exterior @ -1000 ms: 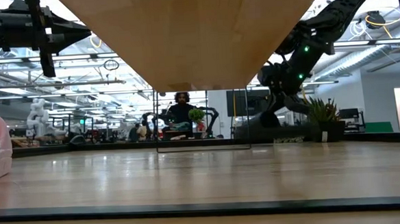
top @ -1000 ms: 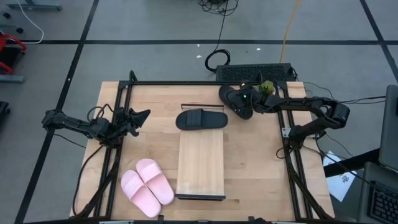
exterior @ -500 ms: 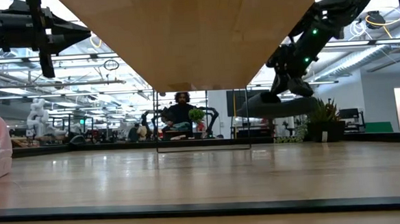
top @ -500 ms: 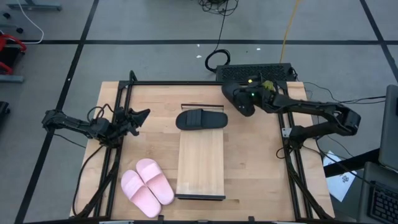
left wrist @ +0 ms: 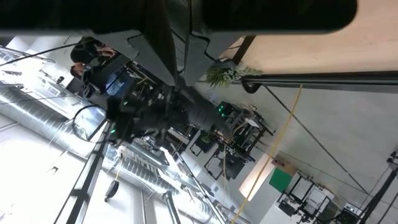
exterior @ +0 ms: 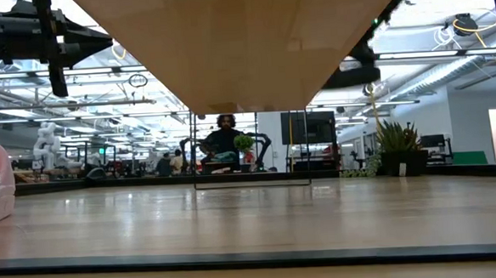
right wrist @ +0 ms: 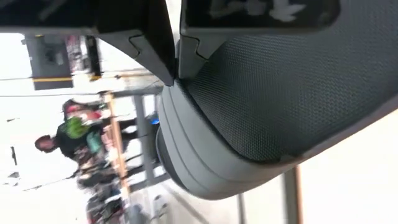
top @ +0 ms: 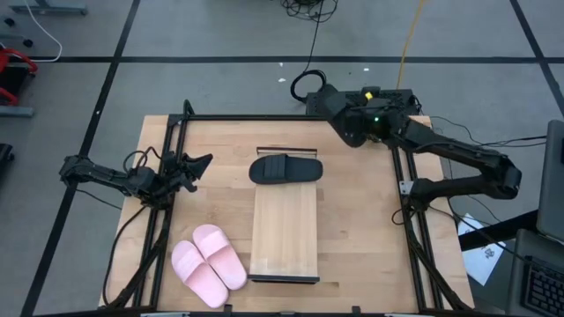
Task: Pick and place slides into the shelf
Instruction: Put the black slide on the shelf
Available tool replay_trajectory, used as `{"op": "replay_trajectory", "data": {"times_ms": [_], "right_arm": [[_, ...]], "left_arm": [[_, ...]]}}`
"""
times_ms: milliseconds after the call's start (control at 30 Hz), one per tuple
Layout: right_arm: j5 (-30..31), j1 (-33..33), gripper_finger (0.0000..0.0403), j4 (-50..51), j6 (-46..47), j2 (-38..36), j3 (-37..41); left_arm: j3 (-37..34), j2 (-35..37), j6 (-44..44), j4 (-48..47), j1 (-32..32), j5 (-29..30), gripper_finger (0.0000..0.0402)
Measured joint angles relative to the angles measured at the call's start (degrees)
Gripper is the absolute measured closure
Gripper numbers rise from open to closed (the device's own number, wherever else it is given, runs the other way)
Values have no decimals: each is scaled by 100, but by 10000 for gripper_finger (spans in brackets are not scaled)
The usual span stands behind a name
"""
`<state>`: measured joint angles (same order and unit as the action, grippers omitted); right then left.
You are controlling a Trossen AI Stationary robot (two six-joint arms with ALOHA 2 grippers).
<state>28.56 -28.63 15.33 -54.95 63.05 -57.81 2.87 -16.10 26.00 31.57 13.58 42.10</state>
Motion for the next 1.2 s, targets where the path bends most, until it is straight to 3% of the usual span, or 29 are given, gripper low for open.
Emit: {"op": "replay_trajectory", "data": {"times_ms": [200,567,833,1200], "right_arm": [[20,621,403,598,-159,34,-1028],[108,2613,403,725,-664,617,-2255],[-519,3585,403,678,-772,1325,-2593],[-1204,4253,403,464,-650,1794,-2604]], "left_arm": [[0,-2,-24,-4,0,1,369],[0,0,-134,-4,0,1,369],[0,0,-201,-4,0,-6,369],[0,0,-203,-7,0,-33,369]]}}
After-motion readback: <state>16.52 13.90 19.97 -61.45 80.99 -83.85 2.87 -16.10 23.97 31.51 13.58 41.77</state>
